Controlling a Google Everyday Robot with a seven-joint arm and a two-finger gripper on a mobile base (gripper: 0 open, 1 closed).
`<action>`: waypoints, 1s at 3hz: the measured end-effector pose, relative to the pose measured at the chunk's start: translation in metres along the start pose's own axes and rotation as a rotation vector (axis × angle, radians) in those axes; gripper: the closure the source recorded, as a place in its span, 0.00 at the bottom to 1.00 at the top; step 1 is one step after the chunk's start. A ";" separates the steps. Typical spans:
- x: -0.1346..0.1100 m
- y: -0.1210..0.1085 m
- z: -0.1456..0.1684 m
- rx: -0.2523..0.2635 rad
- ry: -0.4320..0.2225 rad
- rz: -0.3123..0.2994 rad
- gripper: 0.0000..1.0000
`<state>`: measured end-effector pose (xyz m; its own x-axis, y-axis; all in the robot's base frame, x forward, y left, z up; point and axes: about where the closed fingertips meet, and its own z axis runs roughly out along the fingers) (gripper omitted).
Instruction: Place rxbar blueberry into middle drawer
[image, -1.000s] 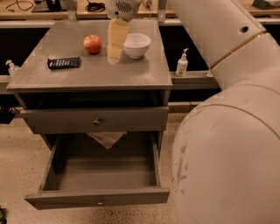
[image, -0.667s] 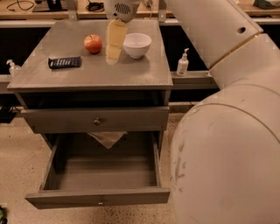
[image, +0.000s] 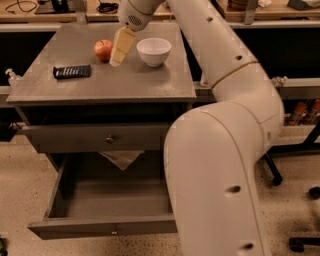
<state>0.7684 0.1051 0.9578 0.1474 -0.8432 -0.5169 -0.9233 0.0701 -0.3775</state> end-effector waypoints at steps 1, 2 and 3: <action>-0.020 -0.023 0.073 -0.009 -0.202 0.047 0.00; -0.052 -0.022 0.137 -0.061 -0.402 0.117 0.00; -0.067 -0.018 0.158 -0.088 -0.486 0.145 0.00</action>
Offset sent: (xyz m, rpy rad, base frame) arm 0.1424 0.1558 -0.0605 0.5705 0.1452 0.1282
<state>0.8314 0.2442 0.8779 0.1445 -0.4815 -0.8645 -0.9697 0.1050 -0.2206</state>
